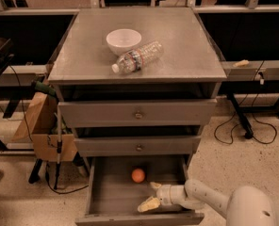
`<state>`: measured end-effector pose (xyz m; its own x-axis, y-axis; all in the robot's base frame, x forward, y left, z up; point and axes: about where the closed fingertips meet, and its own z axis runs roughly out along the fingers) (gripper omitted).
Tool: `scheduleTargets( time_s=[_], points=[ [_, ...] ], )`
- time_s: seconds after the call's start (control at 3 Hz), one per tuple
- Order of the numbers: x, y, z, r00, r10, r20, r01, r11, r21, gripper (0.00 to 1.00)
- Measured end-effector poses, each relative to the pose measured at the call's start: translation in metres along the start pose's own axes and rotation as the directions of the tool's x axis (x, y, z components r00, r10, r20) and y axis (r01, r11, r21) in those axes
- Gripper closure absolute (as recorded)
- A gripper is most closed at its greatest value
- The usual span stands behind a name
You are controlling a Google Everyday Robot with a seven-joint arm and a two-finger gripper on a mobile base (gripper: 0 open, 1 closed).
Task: Pick orange from bottom drawer and place on counter
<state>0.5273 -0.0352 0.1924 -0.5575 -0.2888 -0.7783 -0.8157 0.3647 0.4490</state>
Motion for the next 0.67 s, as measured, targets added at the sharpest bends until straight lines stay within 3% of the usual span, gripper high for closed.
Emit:
scheduleTargets(
  time_s=[0.67],
  points=[
    [-0.021,-0.018,0.037,0.991,-0.007,0.135,0.013,0.9991,-0.040,0.00]
  ],
)
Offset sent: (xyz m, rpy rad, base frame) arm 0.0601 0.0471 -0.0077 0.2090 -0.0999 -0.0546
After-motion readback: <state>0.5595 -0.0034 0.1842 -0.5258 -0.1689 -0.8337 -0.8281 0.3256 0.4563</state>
